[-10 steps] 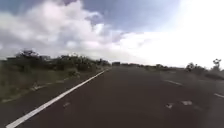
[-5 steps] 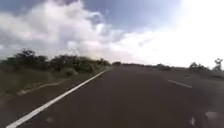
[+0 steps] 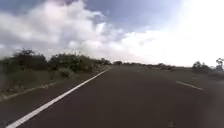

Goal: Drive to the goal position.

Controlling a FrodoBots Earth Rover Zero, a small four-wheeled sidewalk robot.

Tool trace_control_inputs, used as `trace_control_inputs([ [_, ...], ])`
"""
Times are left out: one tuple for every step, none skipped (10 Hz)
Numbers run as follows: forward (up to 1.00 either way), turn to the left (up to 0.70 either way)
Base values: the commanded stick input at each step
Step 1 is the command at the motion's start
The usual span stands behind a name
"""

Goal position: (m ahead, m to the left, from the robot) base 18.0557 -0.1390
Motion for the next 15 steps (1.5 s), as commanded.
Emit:
trace_control_inputs([
  [1.00, 0.00],
  [1.00, 0.00],
  [1.00, 0.00],
  [1.00, 0.00],
  [1.00, 0.00],
  [1.00, 0.00],
  [1.00, 0.00],
  [1.00, 0.00],
  [1.00, 0.00],
  [1.00, 0.00],
  [1.00, 0.00],
  [1.00, 0.00],
  [1.00, 0.00],
  [1.00, 0.00],
  [1.00, 0.00],
])
